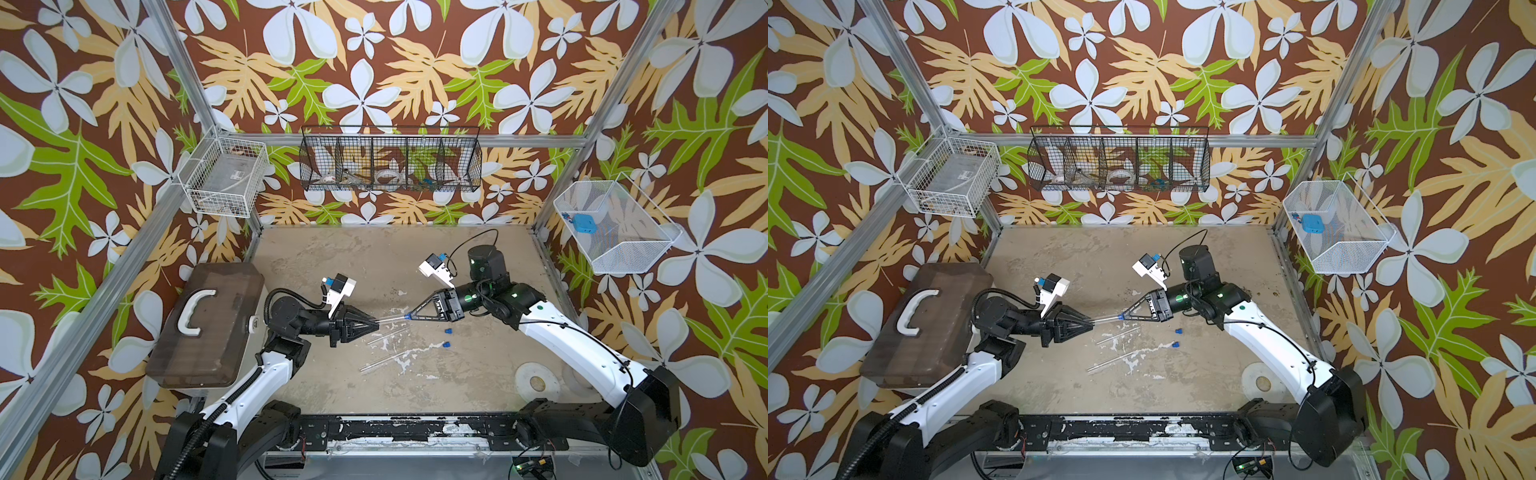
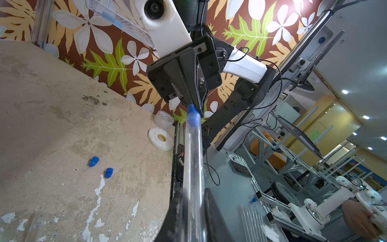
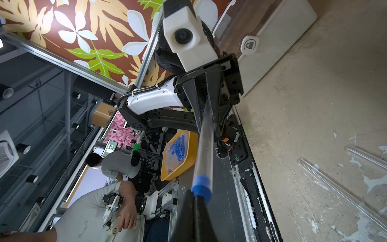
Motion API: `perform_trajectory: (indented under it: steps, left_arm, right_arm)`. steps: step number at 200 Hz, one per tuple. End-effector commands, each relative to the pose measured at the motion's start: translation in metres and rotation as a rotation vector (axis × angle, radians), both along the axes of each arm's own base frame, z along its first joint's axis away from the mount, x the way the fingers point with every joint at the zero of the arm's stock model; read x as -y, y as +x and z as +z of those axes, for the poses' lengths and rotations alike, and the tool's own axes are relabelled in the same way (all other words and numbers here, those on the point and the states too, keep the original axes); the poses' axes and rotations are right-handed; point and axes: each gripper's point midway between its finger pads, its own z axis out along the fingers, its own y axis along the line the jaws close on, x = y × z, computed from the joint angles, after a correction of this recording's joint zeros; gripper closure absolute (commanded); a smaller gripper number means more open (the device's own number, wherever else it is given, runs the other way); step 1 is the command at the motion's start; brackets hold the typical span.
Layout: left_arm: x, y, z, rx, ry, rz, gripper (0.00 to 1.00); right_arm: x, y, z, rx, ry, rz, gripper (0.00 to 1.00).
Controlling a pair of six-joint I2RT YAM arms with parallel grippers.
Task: Insert stoppers into test tubes
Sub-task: Insert the stopper into the test tube.
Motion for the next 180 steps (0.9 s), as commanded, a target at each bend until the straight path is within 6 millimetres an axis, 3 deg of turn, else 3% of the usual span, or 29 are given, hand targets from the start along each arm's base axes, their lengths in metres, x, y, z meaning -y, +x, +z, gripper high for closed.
perform_trajectory:
  steps: [1,72,117,154,180]
  left_arm:
    - [0.003,0.0,0.024,0.107,-0.065,0.031,1.0]
    - [0.006,0.008,0.012,0.093,-0.025,0.045,1.0]
    - [0.007,0.027,0.005,0.034,0.005,0.117,1.0]
    - [0.006,0.041,-0.001,-0.012,0.027,0.182,1.0]
    - [0.006,0.039,0.001,-0.004,0.014,0.173,1.0]
  right_arm:
    - [-0.016,0.005,-0.004,0.038,-0.002,-0.017,1.0]
    - [-0.027,0.008,-0.017,0.018,-0.044,-0.013,1.0]
    - [-0.031,0.039,-0.026,0.047,-0.116,-0.183,1.0]
    - [-0.028,0.053,-0.014,0.062,-0.061,-0.316,1.0]
    - [-0.033,0.049,-0.014,0.068,-0.059,-0.314,1.0]
